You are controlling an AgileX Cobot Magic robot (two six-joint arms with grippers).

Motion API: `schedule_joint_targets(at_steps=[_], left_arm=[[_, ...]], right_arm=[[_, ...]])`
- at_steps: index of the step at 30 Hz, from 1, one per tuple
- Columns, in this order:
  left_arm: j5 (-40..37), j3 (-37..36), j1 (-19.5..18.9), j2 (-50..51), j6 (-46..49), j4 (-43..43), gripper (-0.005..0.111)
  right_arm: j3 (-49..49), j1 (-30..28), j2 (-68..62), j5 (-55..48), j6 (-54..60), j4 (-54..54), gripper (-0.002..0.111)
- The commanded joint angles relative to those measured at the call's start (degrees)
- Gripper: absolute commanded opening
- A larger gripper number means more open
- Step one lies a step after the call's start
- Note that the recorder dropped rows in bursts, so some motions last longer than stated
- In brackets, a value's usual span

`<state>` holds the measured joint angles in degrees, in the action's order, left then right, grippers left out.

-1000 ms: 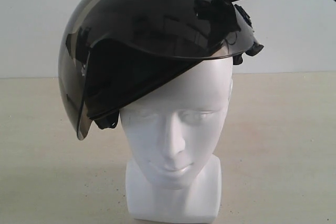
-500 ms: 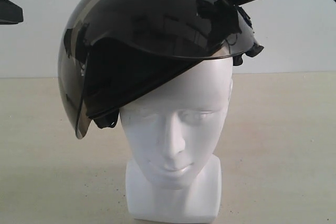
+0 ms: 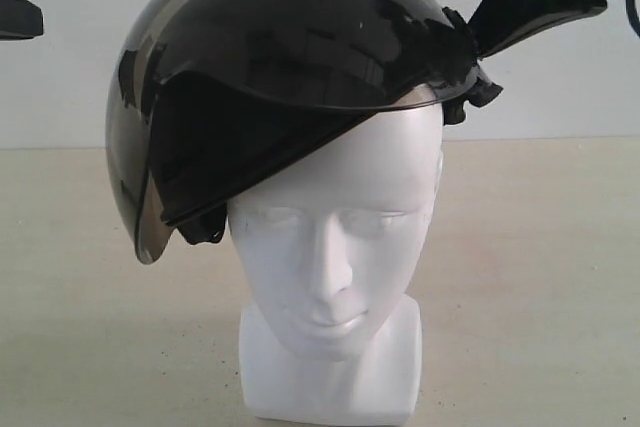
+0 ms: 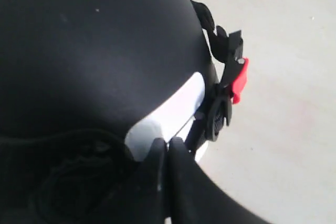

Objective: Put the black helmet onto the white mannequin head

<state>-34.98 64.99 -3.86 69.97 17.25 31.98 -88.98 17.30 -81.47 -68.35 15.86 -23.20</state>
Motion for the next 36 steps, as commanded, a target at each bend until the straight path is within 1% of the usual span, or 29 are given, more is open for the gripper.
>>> schedule_joint_targets(at_steps=[1, 2, 4, 6, 7, 9, 11, 14, 17, 21, 23, 25, 29, 32, 33, 34, 36], left_arm=[[-0.19, 0.39, 0.43, -0.13, 0.40, 0.35, 0.004], [-1.03, 0.39, 0.43, -0.13, 0.40, 0.35, 0.004], [-2.13, 0.39, 0.43, -0.13, 0.40, -0.04, 0.004], [-2.48, 0.39, 0.43, -0.13, 0.99, -0.01, 0.004], [-2.48, 0.39, 0.43, -0.13, 0.99, -0.01, 0.004], [-2.19, 0.39, 0.43, -0.13, 1.12, -0.01, 0.004], [-2.09, 0.39, 0.43, -0.13, 1.13, -0.01, 0.004], [-2.57, 0.39, 0.43, -0.13, 1.21, 0.10, 0.004], [-2.57, 0.39, 0.43, -0.13, 1.21, 0.10, 0.004], [-2.57, 0.39, 0.43, -0.13, 1.21, 0.10, 0.004], [-2.57, 0.39, 0.43, -0.13, 1.21, 0.10, 0.004], [-2.57, 0.39, 0.43, -0.13, 1.21, 0.10, 0.004], [-2.57, 0.39, 0.43, -0.13, 1.21, 0.10, 0.004], [-2.57, 0.39, 0.43, -0.13, 1.21, 0.10, 0.004], [-2.57, 0.39, 0.43, -0.13, 1.21, 0.10, 0.004], [-2.57, 0.39, 0.43, -0.13, 1.21, 0.10, 0.004], [-2.57, 0.39, 0.43, -0.13, 1.21, 0.10, 0.004]], right_arm=[[0.49, 0.40, 0.20, -1.62, -4.90, 1.95, 0.001], [0.49, 0.40, 0.20, -1.62, -6.12, 2.20, 0.004], [0.49, -1.24, 0.20, -1.62, -7.44, 0.90, 0.017], [0.49, -6.16, 0.60, -1.62, -6.17, -4.00, 0.036], [0.49, -9.33, 0.78, -1.62, -5.02, -6.89, 0.043], [0.78, -15.31, 1.02, -1.62, -2.21, -14.56, 0.043], [3.47, -18.78, 0.91, -1.62, 1.04, -22.71, 0.043], [9.68, -21.52, -0.14, -1.62, 5.98, -33.92, 0.043], [14.93, -22.27, -1.46, -1.62, 10.50, -40.25, 0.043], [20.21, -22.27, -1.81, -1.17, 15.39, -45.06, 0.043], [21.91, -22.27, -1.94, -0.17, 16.48, -45.45, 0.043], [22.86, -22.27, -2.06, -0.17, 17.51, -46.14, 0.043], [24.99, -22.27, -2.06, -1.57, 20.28, -51.14, 0.043], [25.20, -22.27, -2.06, -1.62, 20.54, -51.20, 0.043], [25.31, -22.27, -2.06, -1.62, 20.54, -51.20, 0.041], [25.43, -22.27, -2.06, -1.62, 20.54, -51.31, 0.038], [25.69, -22.27, -2.06, -1.62, 20.54, -51.31, 0.025]])
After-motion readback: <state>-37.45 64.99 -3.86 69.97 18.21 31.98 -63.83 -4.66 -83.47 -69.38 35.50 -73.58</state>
